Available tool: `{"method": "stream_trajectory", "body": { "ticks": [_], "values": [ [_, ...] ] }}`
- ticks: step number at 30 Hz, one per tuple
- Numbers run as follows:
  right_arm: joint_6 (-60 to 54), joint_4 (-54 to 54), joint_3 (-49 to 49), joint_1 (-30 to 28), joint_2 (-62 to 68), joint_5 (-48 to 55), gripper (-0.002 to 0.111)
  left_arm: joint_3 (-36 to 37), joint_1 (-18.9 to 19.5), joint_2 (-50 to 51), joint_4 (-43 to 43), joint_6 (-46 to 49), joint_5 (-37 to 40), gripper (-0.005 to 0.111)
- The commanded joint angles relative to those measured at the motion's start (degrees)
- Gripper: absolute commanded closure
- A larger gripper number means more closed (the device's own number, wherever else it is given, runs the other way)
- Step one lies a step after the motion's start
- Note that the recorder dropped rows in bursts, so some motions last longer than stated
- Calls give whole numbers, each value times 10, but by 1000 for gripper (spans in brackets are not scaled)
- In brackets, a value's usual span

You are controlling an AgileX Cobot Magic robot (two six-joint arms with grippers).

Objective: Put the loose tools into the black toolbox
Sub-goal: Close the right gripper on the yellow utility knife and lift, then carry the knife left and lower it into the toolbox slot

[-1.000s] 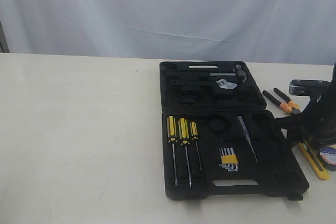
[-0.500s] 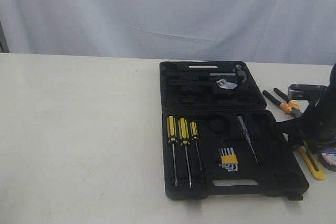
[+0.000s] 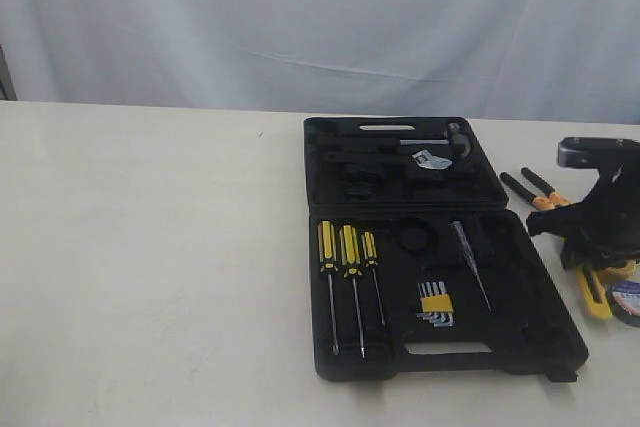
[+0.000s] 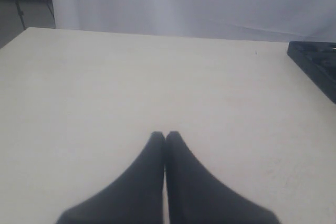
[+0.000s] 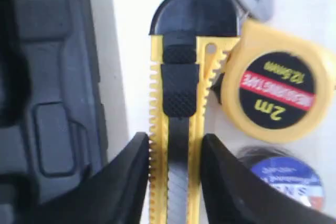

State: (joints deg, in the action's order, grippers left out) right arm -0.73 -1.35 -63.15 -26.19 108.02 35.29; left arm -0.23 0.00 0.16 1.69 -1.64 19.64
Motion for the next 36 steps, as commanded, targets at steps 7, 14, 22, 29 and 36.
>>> {"method": "stream_trajectory", "body": {
  "ticks": [7,14,22,29,36],
  "values": [
    [19,88,-1,33,-115,54,109,2,-4,-2,-2,-1,0,107],
    [72,88,-11,125,-105,21,109,2,-4,-2,-2,-1,0,107],
    [73,71,-55,125,-59,57,109,2,-4,-2,-2,-1,0,107],
    [67,50,-56,125,-36,57,109,2,-4,-2,-2,-1,0,107],
    [67,-3,-56,125,-17,70,109,2,-4,-2,-2,-1,0,107]
  ]
}}
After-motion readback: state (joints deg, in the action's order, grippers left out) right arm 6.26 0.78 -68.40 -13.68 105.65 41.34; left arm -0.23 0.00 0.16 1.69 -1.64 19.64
